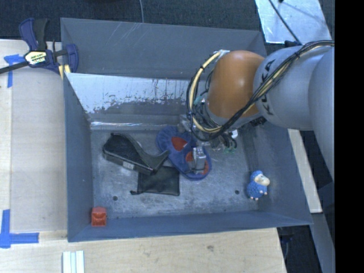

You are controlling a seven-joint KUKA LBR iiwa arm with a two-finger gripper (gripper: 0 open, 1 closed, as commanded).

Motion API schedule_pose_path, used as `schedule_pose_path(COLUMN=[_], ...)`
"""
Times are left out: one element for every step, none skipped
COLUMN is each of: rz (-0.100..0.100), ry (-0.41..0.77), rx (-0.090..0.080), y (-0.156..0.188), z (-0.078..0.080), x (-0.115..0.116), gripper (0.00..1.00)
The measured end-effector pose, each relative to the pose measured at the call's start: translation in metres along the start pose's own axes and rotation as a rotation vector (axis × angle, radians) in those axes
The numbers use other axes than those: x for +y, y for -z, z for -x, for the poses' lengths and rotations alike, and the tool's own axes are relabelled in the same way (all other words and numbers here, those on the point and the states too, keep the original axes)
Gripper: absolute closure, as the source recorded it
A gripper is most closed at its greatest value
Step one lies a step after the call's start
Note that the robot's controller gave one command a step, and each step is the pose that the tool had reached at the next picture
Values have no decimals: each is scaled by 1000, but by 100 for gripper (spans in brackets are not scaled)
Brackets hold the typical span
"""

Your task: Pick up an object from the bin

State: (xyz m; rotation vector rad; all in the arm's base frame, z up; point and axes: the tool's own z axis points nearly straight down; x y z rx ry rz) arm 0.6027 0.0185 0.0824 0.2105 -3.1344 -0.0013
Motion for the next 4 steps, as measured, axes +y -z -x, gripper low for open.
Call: schedule_pose_path(rz=[-2,-3,0,-6], ry=[1,-3,484,492], rx=[-16,-13,1,-13], y=[8,137,89,215], z=[5,4,0,16], x=[0,-1,-8,-16], gripper=[100,100,100,100])
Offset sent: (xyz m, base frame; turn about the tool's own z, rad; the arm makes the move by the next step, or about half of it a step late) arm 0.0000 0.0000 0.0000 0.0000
